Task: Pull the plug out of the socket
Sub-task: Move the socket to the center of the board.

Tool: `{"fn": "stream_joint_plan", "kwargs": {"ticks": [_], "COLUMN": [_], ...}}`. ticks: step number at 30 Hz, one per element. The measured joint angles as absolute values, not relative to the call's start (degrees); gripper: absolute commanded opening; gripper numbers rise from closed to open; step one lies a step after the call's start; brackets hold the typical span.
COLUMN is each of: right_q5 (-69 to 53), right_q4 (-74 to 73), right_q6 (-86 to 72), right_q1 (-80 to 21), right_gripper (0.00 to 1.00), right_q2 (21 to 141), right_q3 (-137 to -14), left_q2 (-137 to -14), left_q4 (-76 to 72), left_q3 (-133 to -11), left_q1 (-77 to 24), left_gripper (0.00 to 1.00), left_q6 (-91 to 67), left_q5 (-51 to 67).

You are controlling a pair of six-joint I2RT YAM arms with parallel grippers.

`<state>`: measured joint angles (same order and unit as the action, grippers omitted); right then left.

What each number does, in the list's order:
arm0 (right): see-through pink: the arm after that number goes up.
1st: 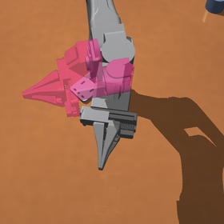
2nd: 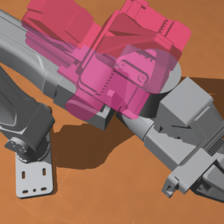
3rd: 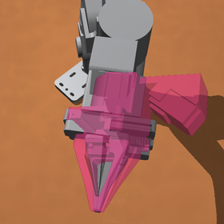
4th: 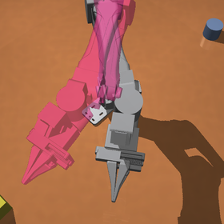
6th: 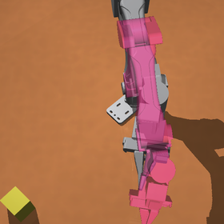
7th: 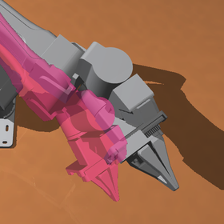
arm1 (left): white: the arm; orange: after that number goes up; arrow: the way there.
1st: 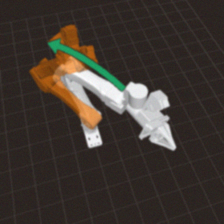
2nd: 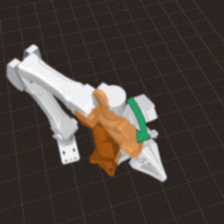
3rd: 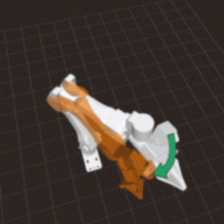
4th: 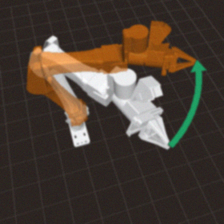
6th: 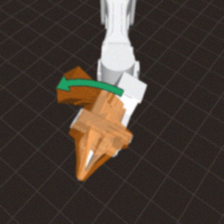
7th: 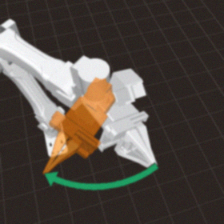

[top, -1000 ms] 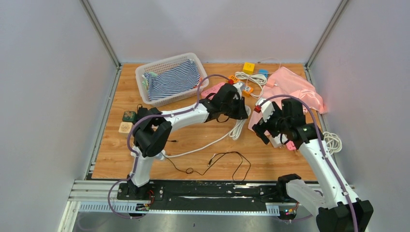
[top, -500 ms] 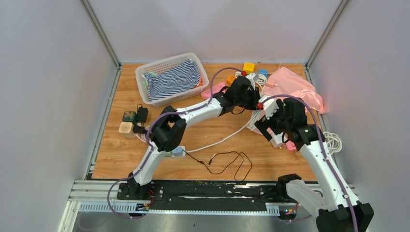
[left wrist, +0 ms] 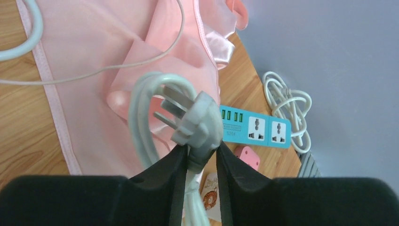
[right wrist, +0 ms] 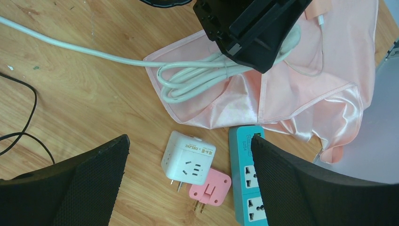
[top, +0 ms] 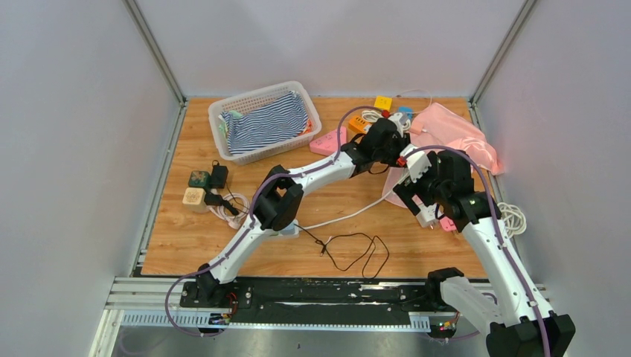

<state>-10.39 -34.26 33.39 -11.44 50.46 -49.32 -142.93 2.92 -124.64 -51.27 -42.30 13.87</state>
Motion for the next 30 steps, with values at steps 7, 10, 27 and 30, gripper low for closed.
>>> {"fn": "stream_joint_plan", "kwargs": {"ticks": [7,10,27,30], "right_q5": [-10.4,-10.5,-24.4,-28.1], "right_q4": [-34.3,-34.3,-38.3,-39.7], "right_q6": [33.4,33.4,37.2,38.9], "right_q1": [-11.4,-11.4,-10.8,-10.8], "right_gripper": [1.00,1.00,1.00,1.00], "right_q2": [50.5,50.5,50.4,50.3], "right_q3": [-49.2,-49.2,-49.2,-49.2], "left_q2": [-143.0,-142.9,-113.5,-105.6], "left_q4": [1.8,1.0,0.6,-0.3], "left_q3": [-124.5,-123.3,-97.5,-91.0], "left_q1": [-51.3,-51.3,-50.0,-50.0], "left_gripper": [0.40,0.42,0.48,0.48], "left_q6": [-42.0,-41.3,-25.3,-21.3], "left_q5": [13.7,13.6,4.8,2.3]}}
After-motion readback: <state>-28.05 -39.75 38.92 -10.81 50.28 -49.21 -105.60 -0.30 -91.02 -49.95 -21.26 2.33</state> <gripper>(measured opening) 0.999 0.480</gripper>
